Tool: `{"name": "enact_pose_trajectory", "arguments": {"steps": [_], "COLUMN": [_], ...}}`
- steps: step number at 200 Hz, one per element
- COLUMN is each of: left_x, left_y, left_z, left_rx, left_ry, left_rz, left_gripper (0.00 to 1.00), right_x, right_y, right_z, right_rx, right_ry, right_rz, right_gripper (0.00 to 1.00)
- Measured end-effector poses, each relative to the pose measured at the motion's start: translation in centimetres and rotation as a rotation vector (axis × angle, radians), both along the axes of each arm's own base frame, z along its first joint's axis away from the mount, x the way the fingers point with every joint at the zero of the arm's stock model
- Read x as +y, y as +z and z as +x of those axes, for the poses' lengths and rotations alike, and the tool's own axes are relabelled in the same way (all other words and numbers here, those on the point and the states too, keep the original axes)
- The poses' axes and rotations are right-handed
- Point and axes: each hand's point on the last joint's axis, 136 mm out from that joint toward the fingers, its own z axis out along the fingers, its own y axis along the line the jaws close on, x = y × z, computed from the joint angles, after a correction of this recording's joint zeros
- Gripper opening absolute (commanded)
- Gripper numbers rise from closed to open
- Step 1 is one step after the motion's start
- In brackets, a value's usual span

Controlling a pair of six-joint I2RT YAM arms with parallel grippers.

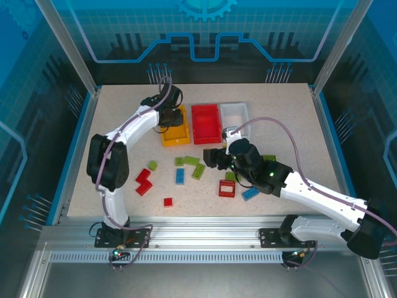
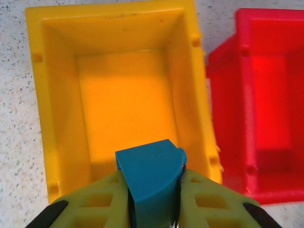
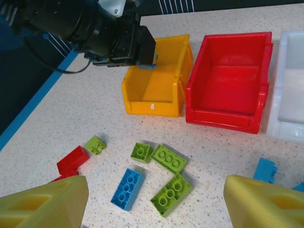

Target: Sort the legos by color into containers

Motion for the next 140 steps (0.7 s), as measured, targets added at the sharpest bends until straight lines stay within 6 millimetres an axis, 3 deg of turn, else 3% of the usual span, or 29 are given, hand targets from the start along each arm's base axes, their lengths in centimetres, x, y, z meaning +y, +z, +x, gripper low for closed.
{"name": "enact_pose_trajectory", "arguments": {"steps": [40,88,116,140], "left_x": [1.9,1.5,1.6,0.5], "left_y": [-3.4,-3.7,-2.3,1.2], "left_z": [0.6,0.1,-1.6,-4.2], "left_rx": [0.083,0.095,0.081,0.001], "left_ry": [0.043,0.032,0.032,0.004], "left_rz": [0.023,0.000,-0.025,-0.065], "left_gripper": [0.42,0.54,0.58,0.61], "right_x": [-1.7,-6.1,-8.0,-8.2], "right_y": [-3.6,-10.6,-13.6,-15.5], "right_z": [-0.8,-3.9,-5.8,-6.2], "right_rx": [0.125,0.354,0.459,0.525], "right_ry": [-0.045,-0.136,-0.168,-0.184], "right_rz": [-0.098,-0.298,-0.370,-0.401], "right_gripper": [0.67,0.52,0.42,0.37]}}
